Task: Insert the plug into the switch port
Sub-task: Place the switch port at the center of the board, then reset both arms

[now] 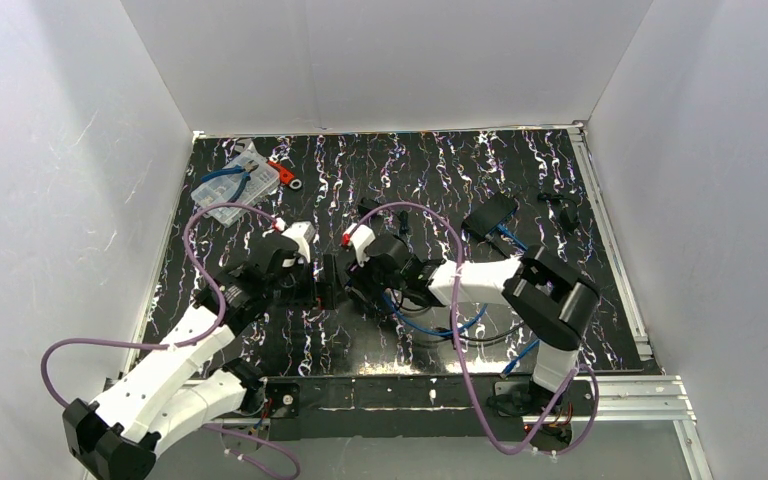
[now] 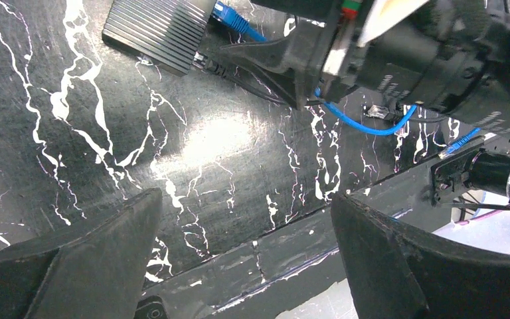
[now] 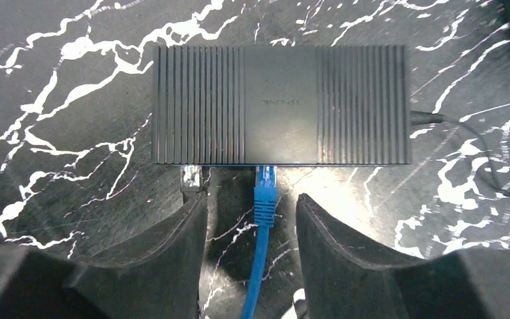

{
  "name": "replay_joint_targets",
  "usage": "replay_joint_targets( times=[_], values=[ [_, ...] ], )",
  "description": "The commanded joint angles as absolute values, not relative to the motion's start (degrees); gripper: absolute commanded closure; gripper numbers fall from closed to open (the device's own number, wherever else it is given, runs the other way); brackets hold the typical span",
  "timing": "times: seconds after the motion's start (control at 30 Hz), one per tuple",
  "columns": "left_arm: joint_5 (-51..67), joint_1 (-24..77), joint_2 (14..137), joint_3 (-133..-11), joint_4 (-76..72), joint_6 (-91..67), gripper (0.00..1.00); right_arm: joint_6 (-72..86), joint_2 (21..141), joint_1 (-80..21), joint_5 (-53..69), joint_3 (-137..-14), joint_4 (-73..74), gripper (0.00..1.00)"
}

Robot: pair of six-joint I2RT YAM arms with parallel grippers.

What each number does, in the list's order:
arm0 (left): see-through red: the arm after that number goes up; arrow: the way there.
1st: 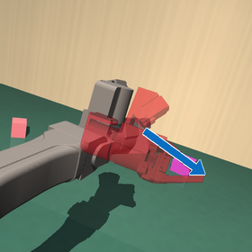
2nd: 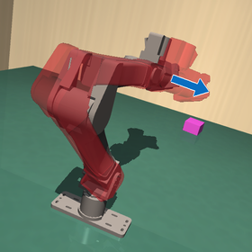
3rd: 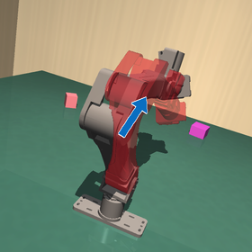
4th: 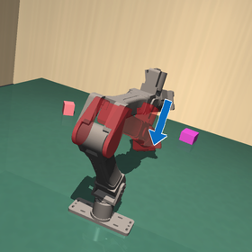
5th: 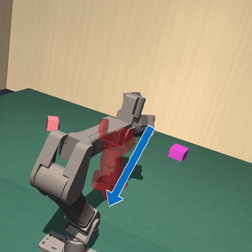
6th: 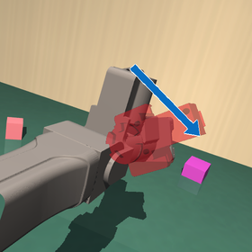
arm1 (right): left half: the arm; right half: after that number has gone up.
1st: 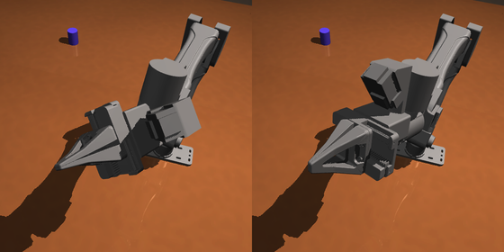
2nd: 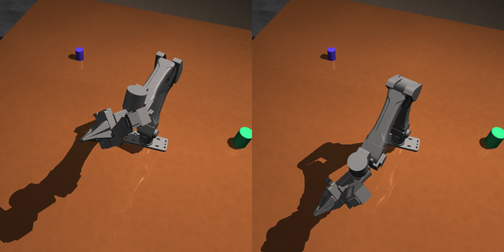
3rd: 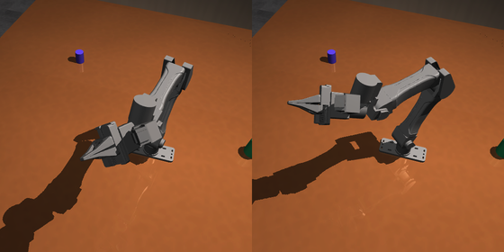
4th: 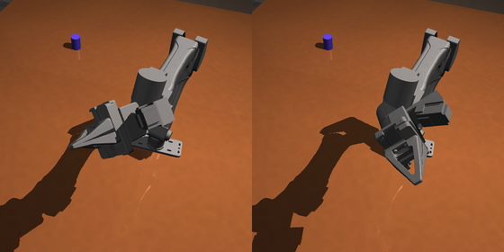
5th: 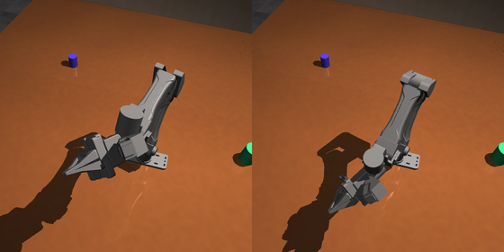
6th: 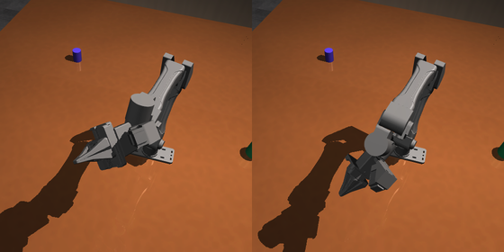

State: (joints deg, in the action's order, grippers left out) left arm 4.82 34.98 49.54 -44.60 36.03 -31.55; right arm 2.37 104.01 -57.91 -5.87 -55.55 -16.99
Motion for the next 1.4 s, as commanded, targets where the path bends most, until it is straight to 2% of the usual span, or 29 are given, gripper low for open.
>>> replay_joint_targets(
  times=[0.0,0.17,0.37,0.5,0.7,0.9,1.1,1.37],
  values=[
    [2.5,34.7,45.7,-45.4,38.3,-30.4,0.02,2.1,95.2,-57.9,-7.4,-55.7,-15.8,0.41],
    [0.9,34.7,42.6,-47.5,40.1,-28.3,0.02,1.3,84.5,-58.0,-10.0,-53.2,-12.0,0.31],
    [-2.3,34.7,40.1,-49.5,41.2,-25.2,0.02,2.2,71.6,-57.9,-16.2,-50.5,-4.7,0.24],
    [-3.5,34.7,39.8,-51.9,42.5,-23.4,0.02,2.6,63.0,-57.9,-21.5,-48.5,-0.5,0.22],
    [-5.1,34.7,37.5,-53.5,41.8,-19.9,0.02,7.2,54.3,-57.9,-26.8,-50.7,17.6,0.21],
    [-10.3,34.7,34.2,-53.9,42.1,-16.5,0.02,14.5,43.3,-57.9,-36.4,-46.4,20.8,0.20],
    [-15.3,34.7,29.1,-51.6,41.8,-14.8,0.02,22.3,37.1,-58.0,-50.9,-44.0,23.6,0.18],
    [-15.3,34.7,22.4,-47.2,37.8,-13.5,0.02,27.1,35.5,-58.0,-56.6,-43.7,31.2,0.17]
  ],
)
